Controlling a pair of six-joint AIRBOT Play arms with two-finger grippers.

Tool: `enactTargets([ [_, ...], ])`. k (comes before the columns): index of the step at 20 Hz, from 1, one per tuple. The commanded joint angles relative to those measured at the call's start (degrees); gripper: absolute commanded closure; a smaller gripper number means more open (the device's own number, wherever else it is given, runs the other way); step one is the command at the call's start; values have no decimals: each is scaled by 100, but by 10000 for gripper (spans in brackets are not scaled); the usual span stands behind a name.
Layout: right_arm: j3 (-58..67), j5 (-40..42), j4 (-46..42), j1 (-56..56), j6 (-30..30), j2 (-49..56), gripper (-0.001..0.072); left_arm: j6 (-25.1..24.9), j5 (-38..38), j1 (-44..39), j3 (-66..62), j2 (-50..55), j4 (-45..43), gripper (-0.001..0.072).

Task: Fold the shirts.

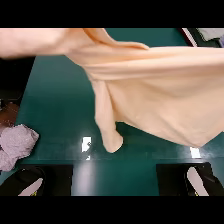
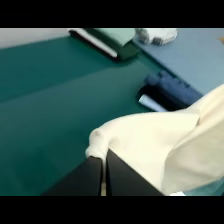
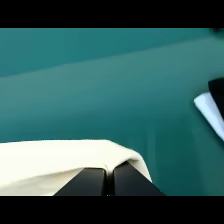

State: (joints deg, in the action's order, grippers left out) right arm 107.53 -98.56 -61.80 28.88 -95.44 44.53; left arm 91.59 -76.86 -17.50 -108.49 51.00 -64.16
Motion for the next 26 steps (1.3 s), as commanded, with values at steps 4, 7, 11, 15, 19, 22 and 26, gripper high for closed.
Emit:
enactTargets([
  [4, -271, -317, 234, 2, 146, 1681, 700, -48, 61, 4, 1635, 844, -315, 680],
  [7, -1117, 225, 210, -304, 485, 2221, 700, -280, 754, 2, 1707, 1753, -170, 680],
  [11, -2061, 1897, 61, -1123, 881, 2693, 699, -798, 2050, 4, 1707, 2892, 623, 680],
  [15, -2446, 3392, -752, -1825, 901, 3038, 699, -802, 2728, 4, 1707, 3748, 1014, 680],
  [19, -2437, 4205, -855, -1996, 901, 3191, 428, -769, 2632, 42, 1670, 3856, 728, 163],
  [22, -2437, 4107, -872, -1803, 901, 3016, 135, -590, 1534, 181, 1561, 3832, 638, 62],
  [26, -2439, 3825, -868, -1469, 901, 2594, 135, -745, 566, -142, 2153, 3659, 389, 179],
])
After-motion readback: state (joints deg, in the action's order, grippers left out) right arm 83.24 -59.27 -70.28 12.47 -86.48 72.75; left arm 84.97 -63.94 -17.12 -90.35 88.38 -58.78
